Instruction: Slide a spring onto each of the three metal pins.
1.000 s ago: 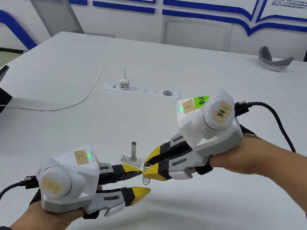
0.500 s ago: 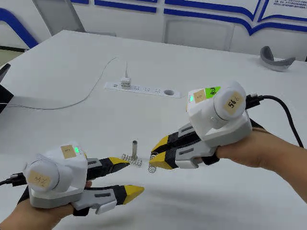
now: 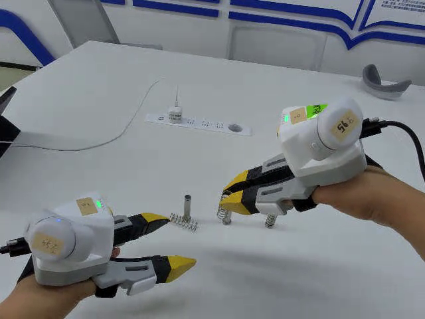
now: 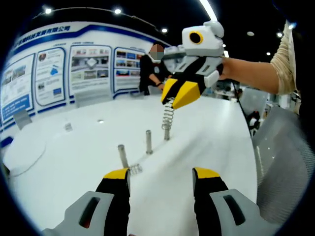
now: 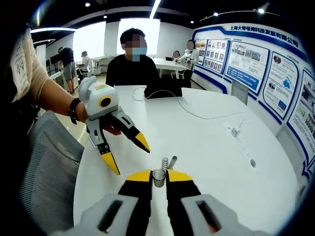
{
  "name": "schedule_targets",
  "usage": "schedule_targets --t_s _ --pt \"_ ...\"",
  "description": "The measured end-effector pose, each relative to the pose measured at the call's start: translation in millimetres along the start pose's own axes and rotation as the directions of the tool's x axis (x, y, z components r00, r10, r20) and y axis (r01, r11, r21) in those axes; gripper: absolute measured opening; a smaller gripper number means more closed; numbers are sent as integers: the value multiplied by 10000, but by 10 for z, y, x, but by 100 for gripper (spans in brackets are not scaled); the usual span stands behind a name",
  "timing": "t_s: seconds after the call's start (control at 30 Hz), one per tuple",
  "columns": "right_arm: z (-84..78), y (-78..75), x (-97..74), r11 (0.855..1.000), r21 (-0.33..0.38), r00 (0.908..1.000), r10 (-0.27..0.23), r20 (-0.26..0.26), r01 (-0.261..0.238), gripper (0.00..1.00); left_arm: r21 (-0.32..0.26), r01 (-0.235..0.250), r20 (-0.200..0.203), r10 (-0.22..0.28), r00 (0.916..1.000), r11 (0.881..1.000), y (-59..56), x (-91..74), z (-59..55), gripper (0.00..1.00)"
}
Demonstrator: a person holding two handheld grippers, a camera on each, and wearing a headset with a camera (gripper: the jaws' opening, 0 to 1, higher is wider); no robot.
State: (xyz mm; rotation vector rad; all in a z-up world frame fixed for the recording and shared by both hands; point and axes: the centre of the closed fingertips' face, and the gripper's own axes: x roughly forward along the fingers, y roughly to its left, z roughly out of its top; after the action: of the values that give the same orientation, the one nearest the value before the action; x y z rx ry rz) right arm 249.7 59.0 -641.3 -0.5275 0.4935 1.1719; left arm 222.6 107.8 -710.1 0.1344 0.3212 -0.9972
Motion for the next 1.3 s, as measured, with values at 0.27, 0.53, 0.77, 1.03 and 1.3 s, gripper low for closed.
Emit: schedule_targets --t_s 0.27,0.53,0.77,1.03,1.3 --pt "-3 -174 -38 9987 175 9989 -473 55 472 12 -78 -138 13 138 9999 9999 43 -25 1 55" --pt "-88 -346 1 9948 519 9961 -877 -47 879 12 -129 -207 -40 207 9998 9997 59 -40 -22 57" --pt "-152 -429 93 9923 772 9953 -957 -134 965 12 -175 -246 -61 245 9997 9995 71 -47 -28 57" --pt "-216 -436 165 9908 978 9955 -919 -234 937 12 -200 -285 -78 283 9996 9994 73 -54 -32 57" --pt "-278 -479 212 9890 1114 9951 -945 -302 973 12 -221 -293 -105 291 9995 9993 79 -53 -49 56"
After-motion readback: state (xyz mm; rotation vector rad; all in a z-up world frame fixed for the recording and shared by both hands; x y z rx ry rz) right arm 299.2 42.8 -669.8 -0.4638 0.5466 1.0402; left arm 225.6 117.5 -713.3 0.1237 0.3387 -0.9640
